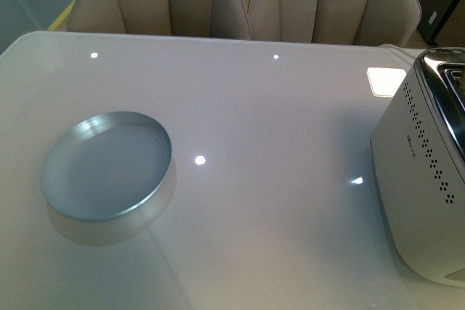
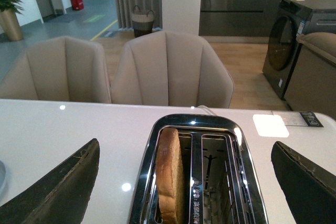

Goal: Left arm holds plate, right arm toasts bread

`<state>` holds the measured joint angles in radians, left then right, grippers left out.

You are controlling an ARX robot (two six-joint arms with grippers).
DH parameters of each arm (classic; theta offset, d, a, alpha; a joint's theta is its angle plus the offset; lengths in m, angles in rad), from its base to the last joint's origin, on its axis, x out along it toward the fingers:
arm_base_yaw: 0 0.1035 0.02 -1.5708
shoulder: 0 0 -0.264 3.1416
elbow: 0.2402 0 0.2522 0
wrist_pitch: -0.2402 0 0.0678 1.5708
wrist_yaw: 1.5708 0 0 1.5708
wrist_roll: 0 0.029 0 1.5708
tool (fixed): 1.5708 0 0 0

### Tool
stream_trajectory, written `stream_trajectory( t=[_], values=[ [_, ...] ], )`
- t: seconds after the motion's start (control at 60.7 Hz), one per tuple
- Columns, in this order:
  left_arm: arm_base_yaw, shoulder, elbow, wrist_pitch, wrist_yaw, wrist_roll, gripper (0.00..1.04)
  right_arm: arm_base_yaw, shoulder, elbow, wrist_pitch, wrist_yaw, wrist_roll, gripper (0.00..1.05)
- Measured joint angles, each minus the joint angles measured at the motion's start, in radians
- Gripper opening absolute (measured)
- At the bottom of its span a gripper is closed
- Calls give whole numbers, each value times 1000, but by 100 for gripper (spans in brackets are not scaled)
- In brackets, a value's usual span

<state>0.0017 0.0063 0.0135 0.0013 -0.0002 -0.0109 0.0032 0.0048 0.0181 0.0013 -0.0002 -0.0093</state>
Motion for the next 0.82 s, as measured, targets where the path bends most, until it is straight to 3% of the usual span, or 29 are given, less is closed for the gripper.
stream_trajectory(
  t=[0.478,0.824],
  values=[
    [0,0,0,0,0,0,98,0,0,0,0,0,0,96],
    [0,0,0,0,0,2,98,0,0,0,0,0,0,96]
  ],
)
